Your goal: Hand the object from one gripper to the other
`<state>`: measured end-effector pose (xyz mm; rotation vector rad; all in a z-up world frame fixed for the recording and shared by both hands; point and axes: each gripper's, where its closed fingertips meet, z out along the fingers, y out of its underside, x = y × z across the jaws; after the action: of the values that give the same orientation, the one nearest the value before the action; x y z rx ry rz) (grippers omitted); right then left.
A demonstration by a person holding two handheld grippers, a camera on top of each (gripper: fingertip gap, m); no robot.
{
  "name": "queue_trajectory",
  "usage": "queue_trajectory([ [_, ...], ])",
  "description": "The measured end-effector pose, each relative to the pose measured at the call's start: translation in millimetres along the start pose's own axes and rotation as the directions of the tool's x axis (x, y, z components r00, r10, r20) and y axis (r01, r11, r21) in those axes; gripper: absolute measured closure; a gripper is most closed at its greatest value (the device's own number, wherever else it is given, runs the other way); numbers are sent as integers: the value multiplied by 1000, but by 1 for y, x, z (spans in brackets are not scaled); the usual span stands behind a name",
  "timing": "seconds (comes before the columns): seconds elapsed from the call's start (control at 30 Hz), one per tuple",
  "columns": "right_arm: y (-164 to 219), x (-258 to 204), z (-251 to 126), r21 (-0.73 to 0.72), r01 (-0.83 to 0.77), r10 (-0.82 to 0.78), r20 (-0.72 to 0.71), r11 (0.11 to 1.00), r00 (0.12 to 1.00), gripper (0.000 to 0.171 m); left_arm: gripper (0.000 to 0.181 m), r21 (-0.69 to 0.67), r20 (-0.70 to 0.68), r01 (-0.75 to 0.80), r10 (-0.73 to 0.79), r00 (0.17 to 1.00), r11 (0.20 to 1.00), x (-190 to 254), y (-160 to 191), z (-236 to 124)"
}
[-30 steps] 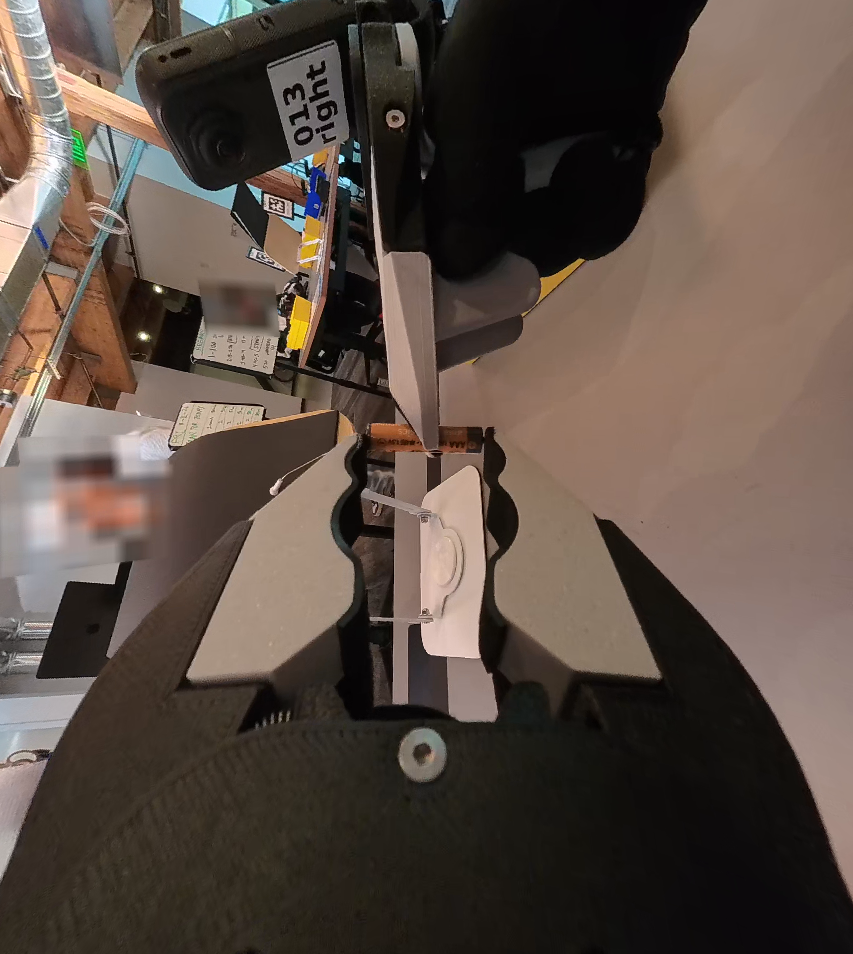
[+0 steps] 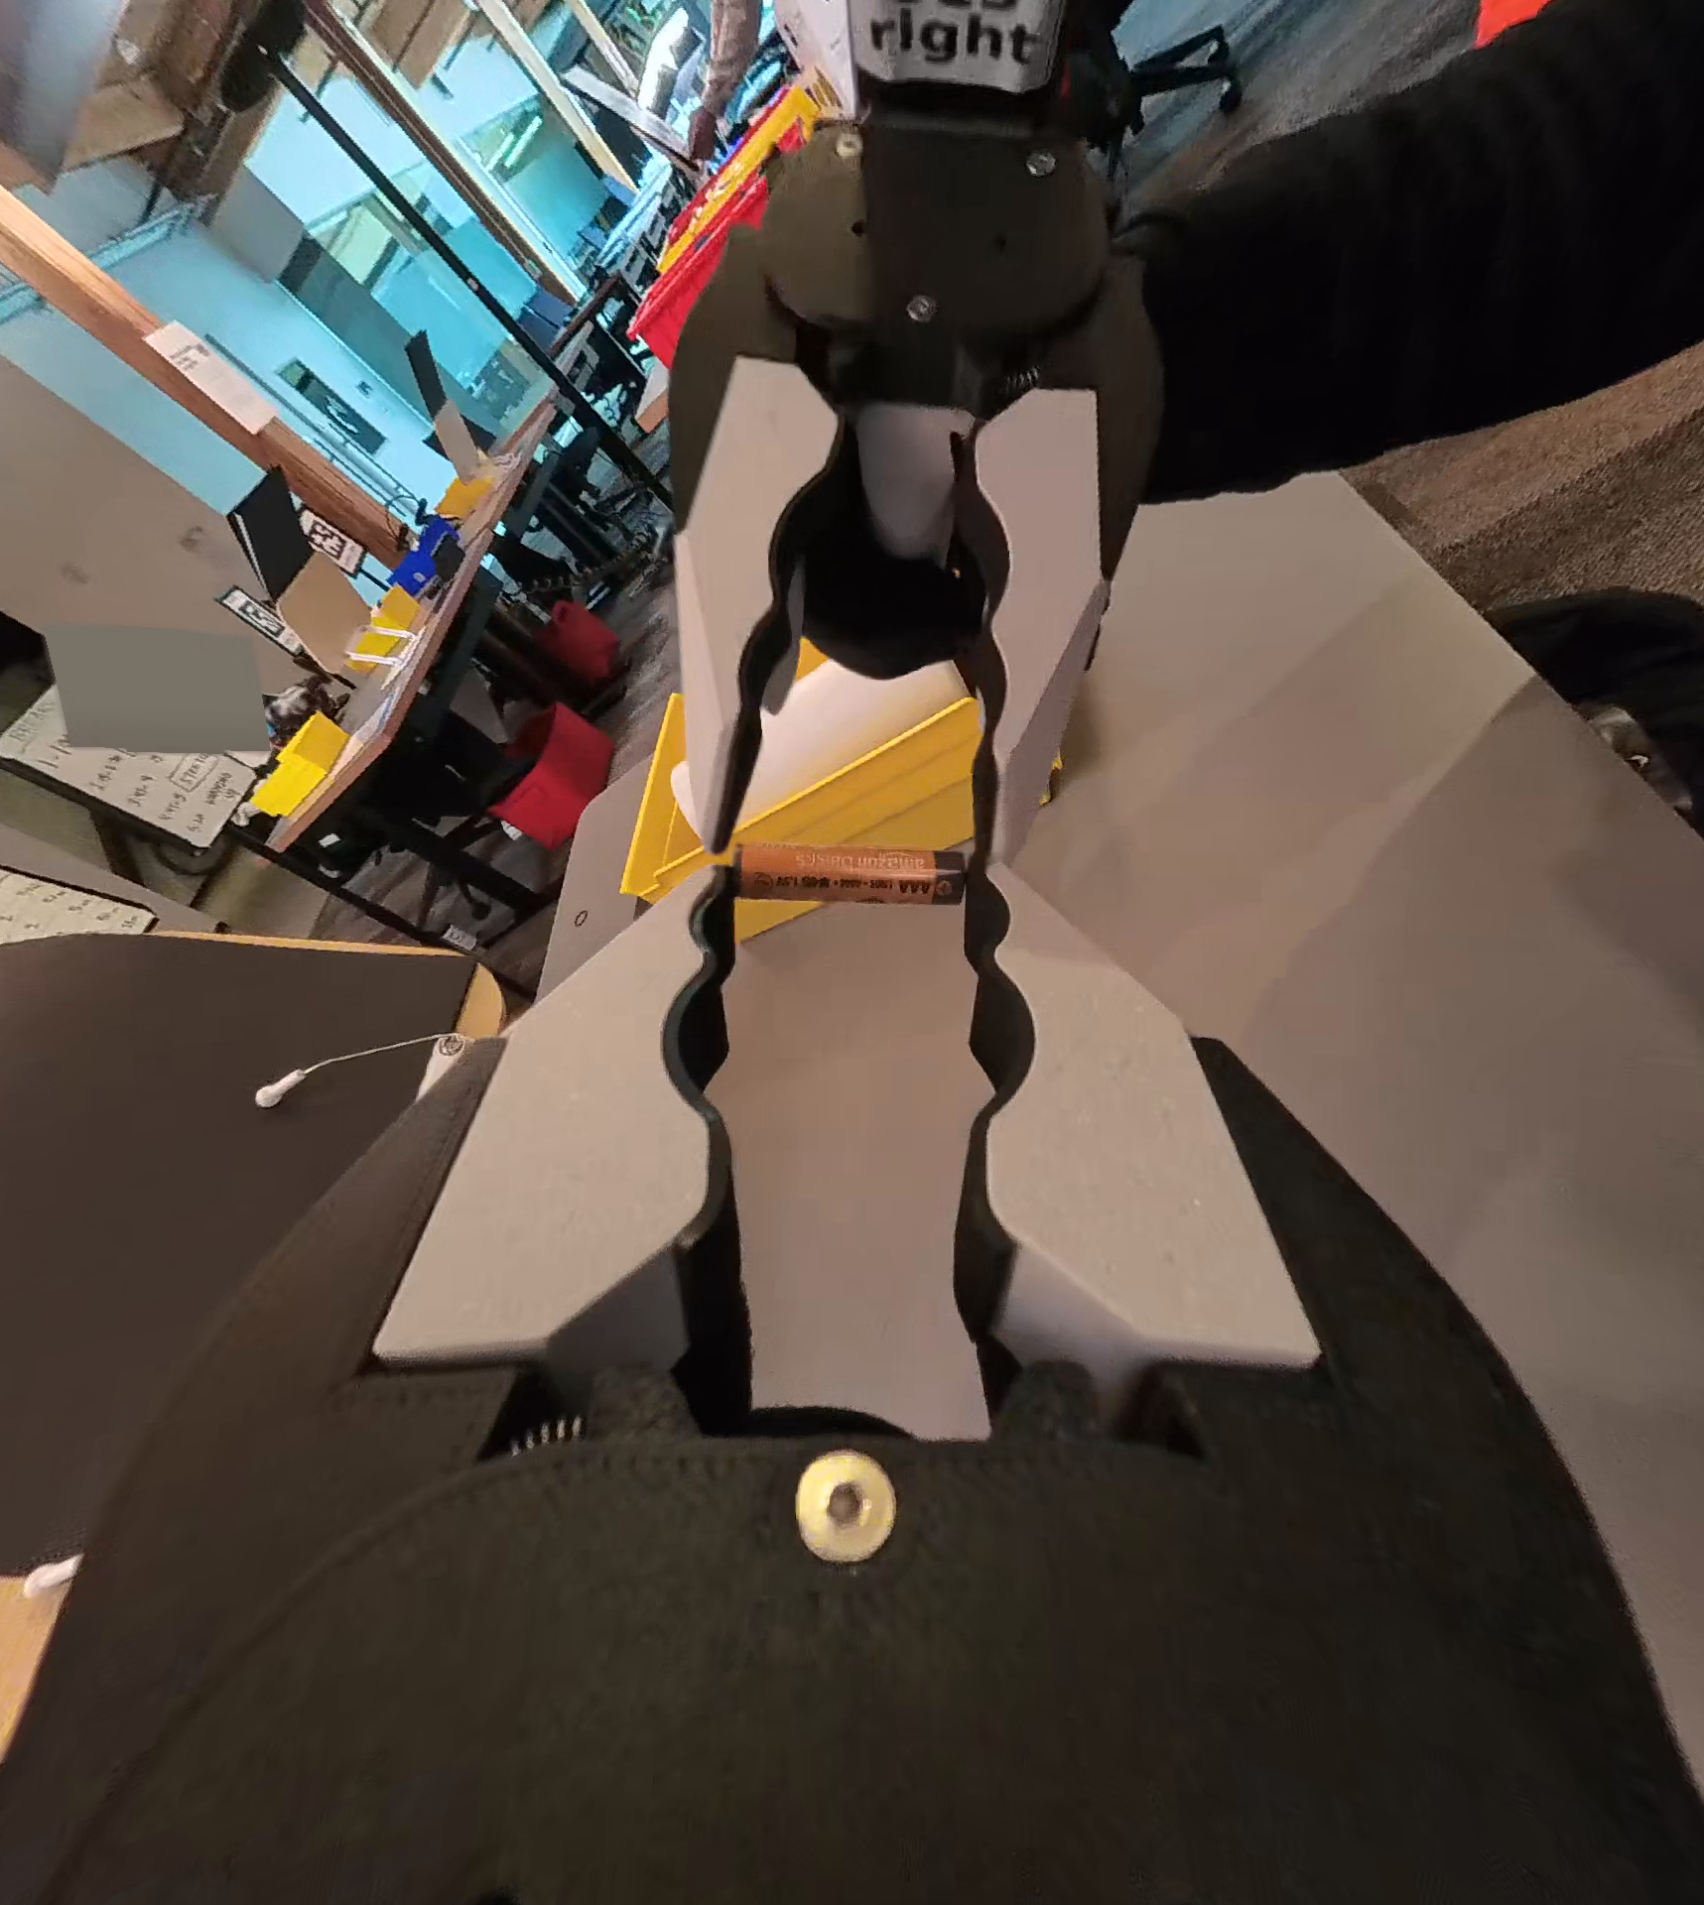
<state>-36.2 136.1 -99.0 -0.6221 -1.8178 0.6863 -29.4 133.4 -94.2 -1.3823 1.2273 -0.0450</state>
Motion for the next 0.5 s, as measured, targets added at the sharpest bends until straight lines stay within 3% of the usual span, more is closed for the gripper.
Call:
queue_trajectory([
  [0.5,-2,-11,0,-36,118,-117,32,992,993,129,139,-39,-62,-23,20,998,999,11,3,5],
])
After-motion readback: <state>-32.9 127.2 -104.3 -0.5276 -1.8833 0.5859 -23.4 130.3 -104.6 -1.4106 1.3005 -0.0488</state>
